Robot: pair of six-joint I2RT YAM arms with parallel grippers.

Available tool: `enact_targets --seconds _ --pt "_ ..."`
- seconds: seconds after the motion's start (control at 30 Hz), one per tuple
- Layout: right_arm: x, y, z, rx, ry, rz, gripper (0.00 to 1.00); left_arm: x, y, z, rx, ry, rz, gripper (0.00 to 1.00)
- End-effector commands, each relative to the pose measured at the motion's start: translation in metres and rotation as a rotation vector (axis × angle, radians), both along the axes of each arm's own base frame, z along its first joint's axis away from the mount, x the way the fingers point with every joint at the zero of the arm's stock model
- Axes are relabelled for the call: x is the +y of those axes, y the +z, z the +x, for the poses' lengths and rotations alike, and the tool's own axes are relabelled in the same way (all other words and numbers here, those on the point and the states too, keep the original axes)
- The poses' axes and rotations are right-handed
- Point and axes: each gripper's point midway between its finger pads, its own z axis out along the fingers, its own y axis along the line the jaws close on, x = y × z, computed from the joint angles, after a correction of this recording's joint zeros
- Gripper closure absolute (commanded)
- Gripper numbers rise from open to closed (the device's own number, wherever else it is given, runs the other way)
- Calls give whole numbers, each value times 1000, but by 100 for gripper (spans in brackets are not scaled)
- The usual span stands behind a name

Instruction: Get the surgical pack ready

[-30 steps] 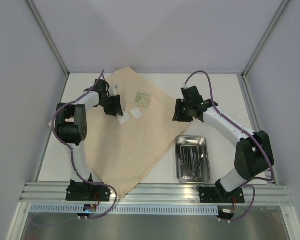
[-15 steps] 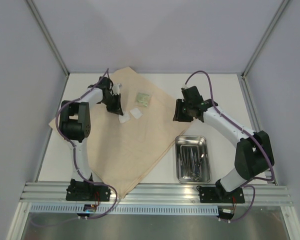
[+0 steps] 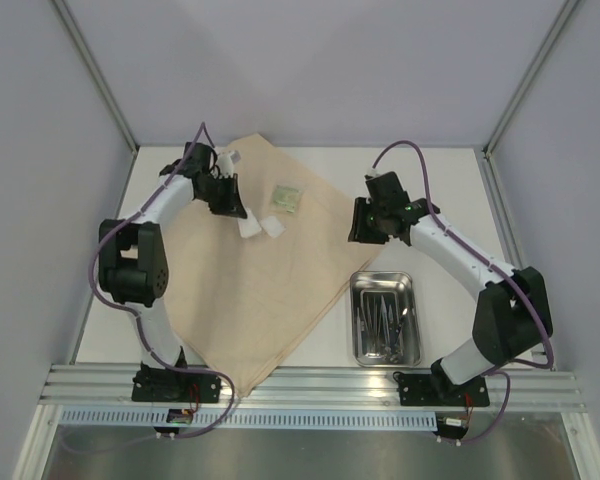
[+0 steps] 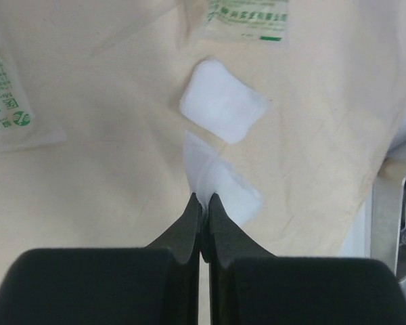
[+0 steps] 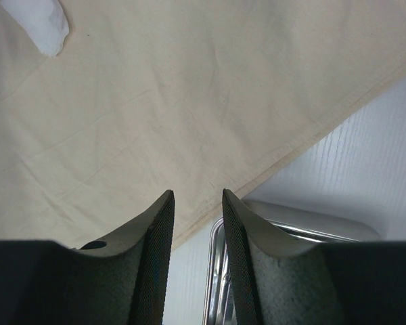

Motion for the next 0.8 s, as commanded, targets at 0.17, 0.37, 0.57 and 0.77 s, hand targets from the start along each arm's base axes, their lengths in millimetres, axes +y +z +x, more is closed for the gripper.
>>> enact_targets --seconds 0.17,0.37,0.57,0.77 --pt "4 18 2 -56 9 31 62 -39 36 4 -66 -23 -137 100" --pt "3 18 -2 -56 5 37 62 -53 11 23 -22 7 -141 100" --pt "13 17 -1 -56 28 84 62 -54 -8 42 -22 44 -136 100" --pt "54 31 22 -91 126 221 53 -58 -14 49 -21 69 -166 100"
